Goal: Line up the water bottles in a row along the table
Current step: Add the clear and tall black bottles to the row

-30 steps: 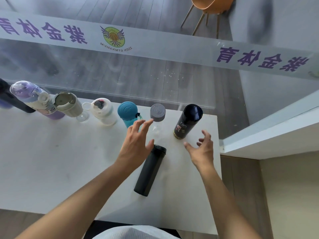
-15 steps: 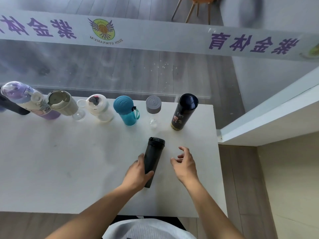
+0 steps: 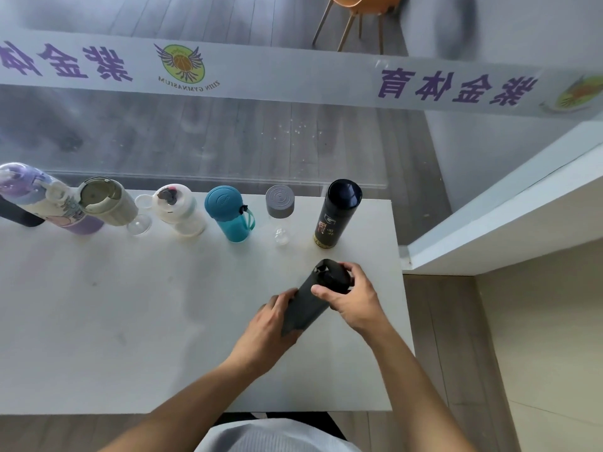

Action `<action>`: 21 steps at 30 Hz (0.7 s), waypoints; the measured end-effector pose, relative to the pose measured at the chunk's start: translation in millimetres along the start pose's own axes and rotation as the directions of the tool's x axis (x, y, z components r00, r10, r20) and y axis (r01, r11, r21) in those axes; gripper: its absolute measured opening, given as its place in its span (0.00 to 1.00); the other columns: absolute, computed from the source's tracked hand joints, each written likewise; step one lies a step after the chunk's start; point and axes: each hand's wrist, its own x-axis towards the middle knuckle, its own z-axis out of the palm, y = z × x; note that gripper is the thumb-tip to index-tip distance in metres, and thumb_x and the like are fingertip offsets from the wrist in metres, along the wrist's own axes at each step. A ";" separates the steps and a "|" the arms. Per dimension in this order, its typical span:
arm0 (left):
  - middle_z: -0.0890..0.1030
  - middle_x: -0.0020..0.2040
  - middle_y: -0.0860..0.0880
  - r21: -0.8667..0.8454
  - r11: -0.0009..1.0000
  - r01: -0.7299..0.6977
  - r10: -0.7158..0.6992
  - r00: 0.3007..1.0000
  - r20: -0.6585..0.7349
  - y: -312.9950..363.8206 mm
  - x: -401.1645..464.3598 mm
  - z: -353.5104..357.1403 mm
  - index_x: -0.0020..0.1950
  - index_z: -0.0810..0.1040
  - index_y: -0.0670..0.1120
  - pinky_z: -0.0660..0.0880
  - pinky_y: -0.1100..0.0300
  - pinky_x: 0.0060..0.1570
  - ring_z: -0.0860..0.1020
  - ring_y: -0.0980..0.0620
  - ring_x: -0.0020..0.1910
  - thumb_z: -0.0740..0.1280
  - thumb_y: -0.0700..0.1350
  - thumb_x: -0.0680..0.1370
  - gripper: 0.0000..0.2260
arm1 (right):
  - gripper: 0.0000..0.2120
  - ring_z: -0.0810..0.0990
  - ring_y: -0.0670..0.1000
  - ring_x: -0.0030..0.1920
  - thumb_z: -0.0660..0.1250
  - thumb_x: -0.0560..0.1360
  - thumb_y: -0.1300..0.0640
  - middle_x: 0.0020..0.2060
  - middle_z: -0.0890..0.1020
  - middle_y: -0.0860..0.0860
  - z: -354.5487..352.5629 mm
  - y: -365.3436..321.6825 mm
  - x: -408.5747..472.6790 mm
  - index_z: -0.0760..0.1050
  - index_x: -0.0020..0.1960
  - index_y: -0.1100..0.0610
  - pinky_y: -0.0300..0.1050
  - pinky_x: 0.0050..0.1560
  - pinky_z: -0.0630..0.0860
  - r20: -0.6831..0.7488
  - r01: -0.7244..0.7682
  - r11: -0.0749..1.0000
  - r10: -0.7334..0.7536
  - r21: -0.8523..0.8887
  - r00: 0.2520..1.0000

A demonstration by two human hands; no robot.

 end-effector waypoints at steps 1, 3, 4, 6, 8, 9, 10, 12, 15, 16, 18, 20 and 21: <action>0.68 0.70 0.52 0.023 0.999 -0.025 0.025 1.000 0.003 3.9 2.6 -1.6 0.76 0.58 0.55 0.70 0.56 0.64 0.70 0.50 0.66 0.70 0.52 0.76 0.32 | 0.32 0.79 0.46 0.56 0.81 0.66 0.51 0.55 0.78 0.42 -7.9 -2.2 -1.7 0.70 0.66 0.48 0.47 0.62 0.79 -0.030 0.028 1.000 -0.028 -0.010 0.999; 0.66 0.72 0.52 0.076 0.996 -0.053 0.053 0.999 0.005 10.8 7.6 -4.0 0.76 0.56 0.57 0.69 0.54 0.66 0.68 0.49 0.68 0.69 0.55 0.77 0.33 | 0.34 0.77 0.48 0.58 0.81 0.66 0.52 0.57 0.77 0.43 -25.2 -5.1 -2.5 0.69 0.67 0.46 0.45 0.61 0.78 -0.103 0.096 0.994 -0.102 -0.058 0.989; 0.65 0.73 0.51 0.101 0.993 -0.055 0.055 0.998 0.005 13.0 9.7 -5.2 0.77 0.55 0.57 0.69 0.52 0.67 0.67 0.48 0.68 0.68 0.57 0.77 0.32 | 0.35 0.77 0.48 0.58 0.81 0.65 0.52 0.57 0.77 0.42 -33.7 -7.1 -2.3 0.68 0.66 0.46 0.44 0.60 0.78 -0.145 0.128 0.989 -0.138 -0.078 0.980; 0.65 0.73 0.50 0.157 0.986 -0.053 0.054 0.999 -0.002 14.2 11.9 -7.1 0.77 0.56 0.57 0.68 0.51 0.67 0.67 0.47 0.68 0.66 0.59 0.77 0.31 | 0.35 0.77 0.47 0.58 0.81 0.64 0.52 0.57 0.77 0.44 -47.4 -10.2 1.2 0.68 0.66 0.45 0.42 0.58 0.78 -0.234 0.159 0.982 -0.179 -0.101 0.956; 0.66 0.73 0.50 0.215 0.975 -0.050 0.054 0.998 -0.010 11.9 11.2 -9.1 0.76 0.58 0.56 0.67 0.51 0.67 0.67 0.46 0.67 0.65 0.59 0.78 0.29 | 0.36 0.78 0.48 0.56 0.82 0.64 0.53 0.58 0.77 0.46 -56.6 -12.4 8.4 0.68 0.66 0.48 0.40 0.57 0.76 -0.307 0.172 0.977 -0.205 -0.129 0.929; 0.66 0.72 0.51 0.238 0.970 -0.049 0.054 0.998 -0.015 10.6 10.2 -10.2 0.75 0.60 0.56 0.66 0.51 0.67 0.68 0.46 0.67 0.64 0.59 0.78 0.28 | 0.37 0.77 0.49 0.56 0.82 0.64 0.53 0.58 0.77 0.48 -59.9 -13.1 13.2 0.68 0.67 0.50 0.40 0.57 0.76 -0.338 0.182 0.971 -0.226 -0.156 0.914; 0.67 0.71 0.51 0.260 0.964 -0.050 0.057 0.998 -0.020 9.4 9.1 -11.1 0.75 0.61 0.56 0.65 0.52 0.66 0.68 0.46 0.66 0.64 0.59 0.78 0.27 | 0.37 0.77 0.50 0.56 0.82 0.63 0.54 0.58 0.77 0.49 -63.0 -13.7 18.4 0.68 0.67 0.51 0.41 0.57 0.75 -0.363 0.191 0.962 -0.252 -0.196 0.897; 0.69 0.70 0.51 0.305 0.950 -0.061 0.076 0.996 -0.037 8.2 7.3 -12.7 0.73 0.64 0.55 0.65 0.52 0.65 0.69 0.46 0.65 0.64 0.58 0.78 0.25 | 0.38 0.75 0.51 0.56 0.82 0.63 0.54 0.59 0.76 0.52 -68.1 -14.0 30.5 0.69 0.68 0.54 0.40 0.57 0.72 -0.395 0.202 0.937 -0.307 -0.284 0.866; 0.72 0.68 0.51 0.363 0.929 -0.075 0.107 0.992 -0.067 9.3 6.3 -17.2 0.71 0.69 0.53 0.66 0.51 0.65 0.71 0.45 0.65 0.65 0.57 0.78 0.23 | 0.39 0.73 0.52 0.55 0.83 0.63 0.54 0.58 0.77 0.55 -74.2 -15.3 50.6 0.69 0.69 0.54 0.38 0.56 0.67 -0.405 0.204 0.921 -0.335 -0.333 0.851; 0.73 0.66 0.50 0.396 0.915 -0.081 0.121 0.990 -0.078 10.0 6.4 -19.0 0.70 0.71 0.53 0.66 0.50 0.64 0.72 0.44 0.64 0.65 0.57 0.77 0.22 | 0.39 0.75 0.53 0.56 0.83 0.63 0.54 0.58 0.77 0.55 -75.8 -16.2 57.1 0.69 0.69 0.54 0.39 0.56 0.68 -0.404 0.208 0.919 -0.340 -0.336 0.849; 0.76 0.63 0.49 0.457 0.885 -0.087 0.154 0.982 -0.111 11.0 6.6 -22.9 0.67 0.73 0.52 0.69 0.48 0.62 0.75 0.43 0.61 0.67 0.57 0.76 0.21 | 0.39 0.76 0.56 0.58 0.83 0.63 0.54 0.58 0.78 0.56 -78.3 -18.8 68.1 0.69 0.69 0.54 0.40 0.57 0.69 -0.397 0.213 0.917 -0.345 -0.338 0.851; 0.77 0.62 0.48 0.498 0.864 -0.075 0.169 0.975 -0.146 13.0 7.0 -28.2 0.65 0.74 0.51 0.70 0.47 0.60 0.76 0.43 0.59 0.68 0.56 0.75 0.21 | 0.39 0.76 0.56 0.59 0.82 0.63 0.55 0.58 0.77 0.56 -78.9 -22.3 76.0 0.69 0.70 0.54 0.40 0.58 0.70 -0.383 0.218 0.913 -0.348 -0.344 0.856; 0.77 0.62 0.48 0.510 0.857 -0.066 0.170 0.973 -0.159 14.3 7.2 -31.1 0.66 0.74 0.51 0.70 0.47 0.61 0.76 0.43 0.59 0.68 0.57 0.75 0.21 | 0.38 0.76 0.56 0.59 0.82 0.64 0.56 0.58 0.77 0.56 -78.8 -24.2 78.7 0.69 0.70 0.54 0.41 0.58 0.70 -0.376 0.221 0.912 -0.351 -0.346 0.857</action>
